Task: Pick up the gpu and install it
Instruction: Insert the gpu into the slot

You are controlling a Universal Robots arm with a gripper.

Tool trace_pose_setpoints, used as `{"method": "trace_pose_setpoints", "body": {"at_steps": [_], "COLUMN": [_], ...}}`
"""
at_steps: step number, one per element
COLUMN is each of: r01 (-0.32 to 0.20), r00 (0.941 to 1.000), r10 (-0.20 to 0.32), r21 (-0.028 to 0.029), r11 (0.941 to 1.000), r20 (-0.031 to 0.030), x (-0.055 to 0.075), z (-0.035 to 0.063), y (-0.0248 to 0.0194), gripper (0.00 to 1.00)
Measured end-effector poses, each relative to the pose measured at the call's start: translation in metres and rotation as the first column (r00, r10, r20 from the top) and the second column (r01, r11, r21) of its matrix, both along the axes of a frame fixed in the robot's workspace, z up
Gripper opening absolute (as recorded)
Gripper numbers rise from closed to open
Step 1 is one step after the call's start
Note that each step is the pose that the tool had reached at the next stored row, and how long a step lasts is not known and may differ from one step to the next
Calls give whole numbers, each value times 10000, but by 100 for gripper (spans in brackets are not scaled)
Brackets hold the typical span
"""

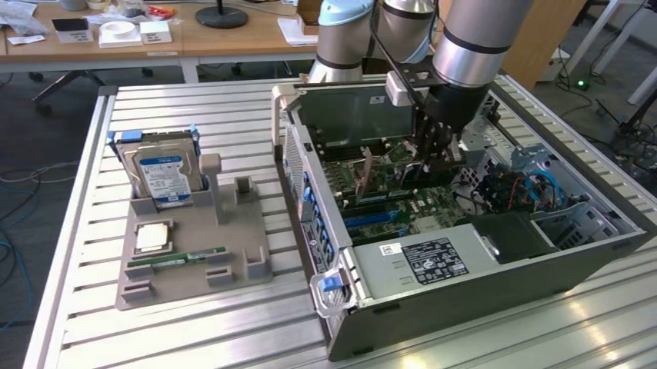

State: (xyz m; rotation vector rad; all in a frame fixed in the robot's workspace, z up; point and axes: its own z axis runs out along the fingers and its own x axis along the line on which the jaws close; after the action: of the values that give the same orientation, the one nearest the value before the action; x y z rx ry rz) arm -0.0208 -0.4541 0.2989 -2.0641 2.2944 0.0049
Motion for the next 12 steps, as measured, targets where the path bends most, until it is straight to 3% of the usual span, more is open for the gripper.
{"method": "trace_pose_setpoints", "body": {"at_steps": [12], "r01": [0], "r00": [10000], "r10": [0], "r21": [5], "r11": [10000], "r20": [5], "x": [-55], "z": [-17], "y": [0], "gripper": [27]}}
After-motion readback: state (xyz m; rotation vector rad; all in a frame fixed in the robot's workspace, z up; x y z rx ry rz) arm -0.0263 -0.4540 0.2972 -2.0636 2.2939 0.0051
